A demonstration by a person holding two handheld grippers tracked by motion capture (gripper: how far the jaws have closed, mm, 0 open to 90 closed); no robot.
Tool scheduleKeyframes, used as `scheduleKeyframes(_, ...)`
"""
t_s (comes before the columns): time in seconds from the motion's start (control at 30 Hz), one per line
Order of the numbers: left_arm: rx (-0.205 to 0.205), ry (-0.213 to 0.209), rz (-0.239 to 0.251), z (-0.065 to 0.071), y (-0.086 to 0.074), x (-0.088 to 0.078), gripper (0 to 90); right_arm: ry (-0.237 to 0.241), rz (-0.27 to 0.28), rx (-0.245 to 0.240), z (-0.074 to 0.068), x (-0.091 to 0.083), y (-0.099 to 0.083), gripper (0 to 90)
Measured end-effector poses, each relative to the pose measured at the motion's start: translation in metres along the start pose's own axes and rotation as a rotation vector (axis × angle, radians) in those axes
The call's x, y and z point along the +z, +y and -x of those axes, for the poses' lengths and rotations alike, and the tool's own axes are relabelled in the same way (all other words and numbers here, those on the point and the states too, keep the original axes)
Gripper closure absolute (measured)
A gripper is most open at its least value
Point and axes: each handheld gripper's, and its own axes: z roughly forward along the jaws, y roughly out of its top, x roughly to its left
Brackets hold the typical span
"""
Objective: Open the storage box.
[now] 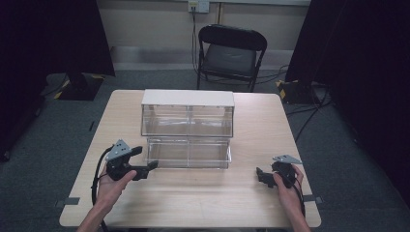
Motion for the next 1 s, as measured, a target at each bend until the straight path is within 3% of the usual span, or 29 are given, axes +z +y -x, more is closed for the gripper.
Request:
scheduleKeyframes(0.63,0.018,0.008,0.007,-0.003,0.009,-0.002,15.7,0.000,0.000,0.000,0.000,0.000,0.000,12.2)
scheduleKeyframes(0.87,0.003,0.009,0.007,-0.002,0.009,-0.001,15.8,0.000,0.000,0.000,0.000,0.000,0.000,12.2)
scheduleKeyframes(1.0,0.018,0.005,0.004,-0.003,0.011,-0.001,15.7,0.001,0.001,-0.001,0.000,0.000,0.000,12.2)
